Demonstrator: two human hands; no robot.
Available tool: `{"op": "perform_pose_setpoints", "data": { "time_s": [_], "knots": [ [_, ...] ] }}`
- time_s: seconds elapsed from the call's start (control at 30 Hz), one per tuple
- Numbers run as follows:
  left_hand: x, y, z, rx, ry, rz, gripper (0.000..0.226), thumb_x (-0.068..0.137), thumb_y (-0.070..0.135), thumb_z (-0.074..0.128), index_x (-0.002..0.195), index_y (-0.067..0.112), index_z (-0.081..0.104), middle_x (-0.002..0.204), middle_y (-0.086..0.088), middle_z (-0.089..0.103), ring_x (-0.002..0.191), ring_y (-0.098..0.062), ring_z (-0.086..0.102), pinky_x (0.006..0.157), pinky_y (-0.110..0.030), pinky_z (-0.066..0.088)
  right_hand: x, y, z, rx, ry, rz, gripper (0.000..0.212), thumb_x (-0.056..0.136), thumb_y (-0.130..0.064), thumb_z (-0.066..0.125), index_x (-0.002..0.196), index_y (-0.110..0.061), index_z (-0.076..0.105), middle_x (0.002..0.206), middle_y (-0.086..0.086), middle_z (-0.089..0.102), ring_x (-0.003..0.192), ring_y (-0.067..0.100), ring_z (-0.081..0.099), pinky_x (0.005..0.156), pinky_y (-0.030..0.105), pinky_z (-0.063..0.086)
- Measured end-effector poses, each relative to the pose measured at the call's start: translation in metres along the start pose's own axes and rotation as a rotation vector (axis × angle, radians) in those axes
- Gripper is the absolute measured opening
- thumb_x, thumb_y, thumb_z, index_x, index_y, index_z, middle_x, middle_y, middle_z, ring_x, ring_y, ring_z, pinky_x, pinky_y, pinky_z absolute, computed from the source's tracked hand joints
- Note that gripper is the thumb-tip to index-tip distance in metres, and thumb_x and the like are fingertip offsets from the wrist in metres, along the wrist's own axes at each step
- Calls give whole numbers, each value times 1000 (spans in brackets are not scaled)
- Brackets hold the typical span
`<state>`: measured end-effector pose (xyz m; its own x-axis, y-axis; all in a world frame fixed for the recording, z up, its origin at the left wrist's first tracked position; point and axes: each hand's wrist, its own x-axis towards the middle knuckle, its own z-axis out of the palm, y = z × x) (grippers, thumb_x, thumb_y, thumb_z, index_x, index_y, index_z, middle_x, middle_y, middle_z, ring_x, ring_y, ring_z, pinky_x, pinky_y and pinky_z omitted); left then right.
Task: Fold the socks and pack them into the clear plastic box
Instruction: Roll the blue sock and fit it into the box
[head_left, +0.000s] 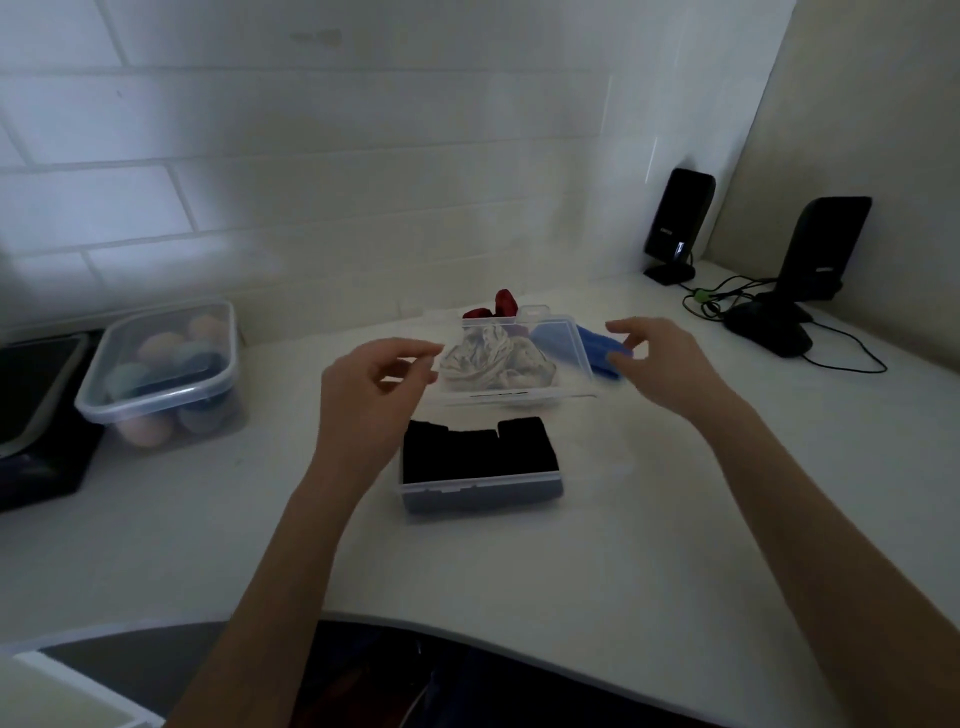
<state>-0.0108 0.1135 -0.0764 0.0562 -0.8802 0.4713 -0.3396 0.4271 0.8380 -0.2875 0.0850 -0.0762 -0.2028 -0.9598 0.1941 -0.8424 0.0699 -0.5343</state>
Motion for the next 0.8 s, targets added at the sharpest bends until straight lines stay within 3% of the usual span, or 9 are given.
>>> {"op": "perform_pose_setpoints", "data": {
  "time_s": [0.07, 0.17, 0.33, 0.43, 0.57, 0.73, 0.8],
  "knots": [
    [-6, -3, 6, -26, 55, -1, 20, 85, 4, 62, 87, 22, 70, 88, 2, 72, 70, -6, 70, 67, -20, 56, 6, 14, 17, 4, -56, 59, 59, 87, -26, 61, 141, -19, 39, 138, 13, 45, 118, 26, 51, 96, 34, 39],
    [-10, -5, 9, -118, 103, -38, 21, 85, -1, 58, 88, 15, 71, 85, -4, 71, 65, -8, 69, 62, -17, 53, 9, 23, 33, -58, -58, 95, 70, 85, -41, 59, 145, -21, 28, 143, 9, 44, 123, 28, 51, 98, 40, 41],
    [-8, -8, 6, -198, 77, -70, 32, 85, -6, 54, 82, 21, 72, 75, 10, 72, 61, -12, 67, 63, -21, 54, 13, 22, 39, 48, 13, 76, 69, 81, -40, 65, 142, -21, 38, 139, 6, 51, 122, 25, 52, 97, 37, 41],
    [-4, -4, 7, -185, 44, -64, 33, 85, -5, 55, 80, 23, 72, 72, 13, 72, 60, -12, 67, 61, -20, 53, 13, 19, 34, 209, 123, 23, 58, 79, -41, 68, 131, -23, 50, 129, 1, 58, 112, 20, 56, 92, 35, 43],
    [-3, 9, 9, -156, 10, -19, 31, 86, -3, 56, 81, 24, 70, 82, 6, 72, 63, -8, 67, 62, -18, 52, 2, 1, 16, 310, 381, -69, 31, 81, -42, 65, 108, -28, 61, 100, -5, 64, 69, 15, 57, 69, 34, 51],
    [-3, 36, 22, -84, -91, 124, 16, 82, 15, 67, 92, 27, 70, 95, 10, 70, 85, -7, 65, 78, -22, 53, -20, -23, -12, 581, 584, -234, 18, 81, -30, 69, 92, -19, 63, 83, -15, 62, 69, 4, 57, 62, 22, 51],
    [-5, 50, 34, -5, -199, 145, 29, 77, 33, 70, 105, 31, 65, 109, 14, 65, 99, -4, 59, 89, -25, 49, -29, -32, -21, 684, 608, -290, 23, 78, -31, 69, 93, -14, 63, 82, -19, 61, 71, 3, 58, 65, 19, 51]
  ]
}}
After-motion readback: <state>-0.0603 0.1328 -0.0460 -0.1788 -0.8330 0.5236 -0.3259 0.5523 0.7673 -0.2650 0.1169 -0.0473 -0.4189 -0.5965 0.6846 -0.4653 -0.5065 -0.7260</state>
